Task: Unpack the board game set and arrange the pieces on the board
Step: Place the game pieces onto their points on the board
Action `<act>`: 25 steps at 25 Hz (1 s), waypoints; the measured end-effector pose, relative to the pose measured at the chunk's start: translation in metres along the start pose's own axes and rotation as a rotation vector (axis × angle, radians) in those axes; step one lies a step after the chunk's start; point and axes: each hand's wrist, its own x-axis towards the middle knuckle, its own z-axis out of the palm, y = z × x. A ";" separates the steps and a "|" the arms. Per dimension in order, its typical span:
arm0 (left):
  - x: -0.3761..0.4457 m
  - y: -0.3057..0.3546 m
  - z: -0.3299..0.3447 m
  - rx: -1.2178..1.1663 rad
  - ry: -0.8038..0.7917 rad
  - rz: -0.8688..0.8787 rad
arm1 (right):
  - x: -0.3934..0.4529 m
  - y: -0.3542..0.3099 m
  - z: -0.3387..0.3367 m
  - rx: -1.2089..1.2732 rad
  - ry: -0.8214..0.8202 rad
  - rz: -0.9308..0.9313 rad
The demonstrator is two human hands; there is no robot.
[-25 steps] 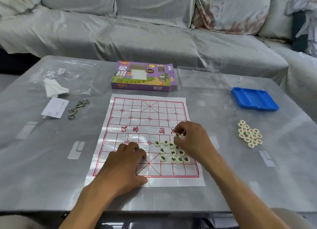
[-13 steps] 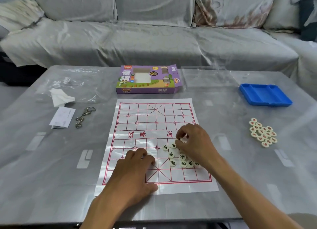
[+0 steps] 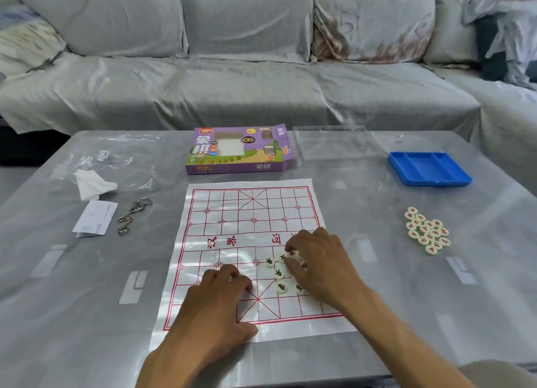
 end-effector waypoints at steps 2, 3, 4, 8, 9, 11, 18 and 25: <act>-0.001 0.001 -0.001 0.000 -0.001 0.011 | -0.003 -0.005 0.003 -0.080 -0.056 -0.035; -0.001 0.001 -0.001 0.004 -0.008 0.008 | -0.006 -0.005 0.003 -0.089 -0.059 -0.043; 0.000 0.001 -0.001 0.013 -0.018 0.008 | -0.009 -0.005 0.002 -0.091 -0.054 -0.041; 0.002 0.001 0.001 0.031 -0.029 0.007 | -0.031 -0.015 0.008 -0.068 -0.095 -0.028; 0.003 0.002 0.001 0.031 -0.030 -0.006 | -0.034 -0.018 0.006 -0.048 -0.106 -0.039; 0.008 0.004 0.001 0.004 -0.022 -0.050 | -0.027 -0.012 -0.011 0.000 -0.067 -0.027; 0.014 0.010 0.012 0.028 0.153 -0.168 | -0.021 0.132 -0.089 -0.164 0.048 0.815; 0.021 0.010 0.012 -0.084 0.139 -0.180 | -0.045 0.175 -0.064 -0.054 0.028 0.876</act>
